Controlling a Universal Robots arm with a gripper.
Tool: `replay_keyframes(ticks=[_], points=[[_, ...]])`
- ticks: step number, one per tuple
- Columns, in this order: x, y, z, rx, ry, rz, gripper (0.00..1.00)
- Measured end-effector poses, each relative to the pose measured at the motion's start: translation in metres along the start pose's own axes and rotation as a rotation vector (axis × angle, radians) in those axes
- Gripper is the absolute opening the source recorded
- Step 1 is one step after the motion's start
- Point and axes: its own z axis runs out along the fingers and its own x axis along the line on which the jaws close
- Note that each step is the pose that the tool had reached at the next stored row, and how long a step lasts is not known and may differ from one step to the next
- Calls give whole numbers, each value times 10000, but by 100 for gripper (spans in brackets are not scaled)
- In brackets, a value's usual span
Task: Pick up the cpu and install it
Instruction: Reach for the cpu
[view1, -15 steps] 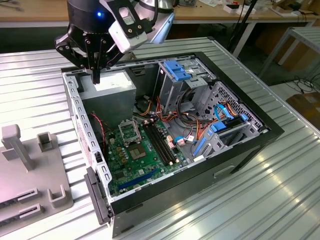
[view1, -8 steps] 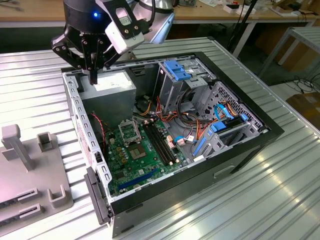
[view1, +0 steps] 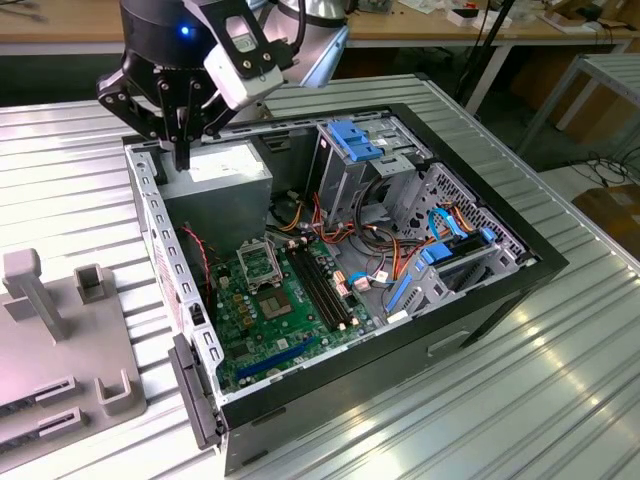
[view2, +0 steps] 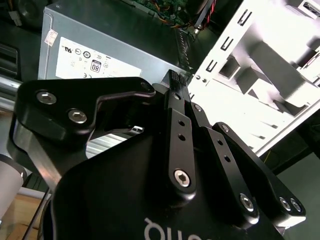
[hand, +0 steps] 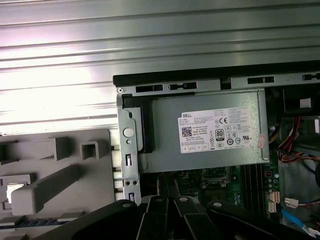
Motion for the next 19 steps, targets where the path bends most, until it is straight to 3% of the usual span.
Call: replay_keyframes(ticks=[19], points=[[84, -7, 17, 8, 103, 4, 11]])
